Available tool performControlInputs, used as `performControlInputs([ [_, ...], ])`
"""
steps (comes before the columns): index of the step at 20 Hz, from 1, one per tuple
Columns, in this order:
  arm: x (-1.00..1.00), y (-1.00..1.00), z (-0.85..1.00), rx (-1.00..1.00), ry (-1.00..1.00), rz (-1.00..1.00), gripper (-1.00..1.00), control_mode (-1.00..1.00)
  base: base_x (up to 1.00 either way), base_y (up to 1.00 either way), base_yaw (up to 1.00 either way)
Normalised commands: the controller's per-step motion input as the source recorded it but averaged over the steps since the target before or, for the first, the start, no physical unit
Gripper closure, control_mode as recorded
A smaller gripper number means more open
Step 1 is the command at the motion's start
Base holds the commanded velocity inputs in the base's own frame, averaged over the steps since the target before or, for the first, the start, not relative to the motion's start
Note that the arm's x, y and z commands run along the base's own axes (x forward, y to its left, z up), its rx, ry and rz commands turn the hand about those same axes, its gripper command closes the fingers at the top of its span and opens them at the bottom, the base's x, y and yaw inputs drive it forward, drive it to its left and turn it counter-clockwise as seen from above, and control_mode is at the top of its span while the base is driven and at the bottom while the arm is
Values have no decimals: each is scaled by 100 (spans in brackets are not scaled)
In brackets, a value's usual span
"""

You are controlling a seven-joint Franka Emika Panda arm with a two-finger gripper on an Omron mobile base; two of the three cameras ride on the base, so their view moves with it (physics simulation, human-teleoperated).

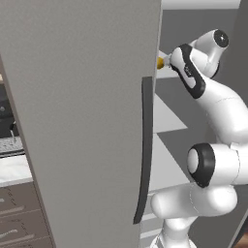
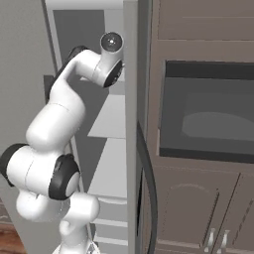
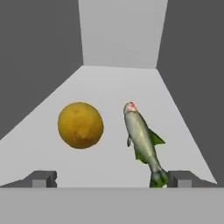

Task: Take the lemon, fish, and cucumber from the freezer and place them in the bowl on the counter.

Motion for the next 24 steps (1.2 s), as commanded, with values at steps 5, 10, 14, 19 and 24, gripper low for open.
performControlInputs([
  [5,32,-7,-4,0,0,-9,-100,-100,0,0,0],
  [10,21,-1,-18,0,0,-8,-100,-100,0,0,0],
  [14,17,-6,-29,0,0,-4,-100,-100,0,0,0],
  [19,19,-12,-19,0,2,-1,-100,-100,0,0,0],
  [24,23,-12,-6,0,4,0,-100,-100,0,0,0],
])
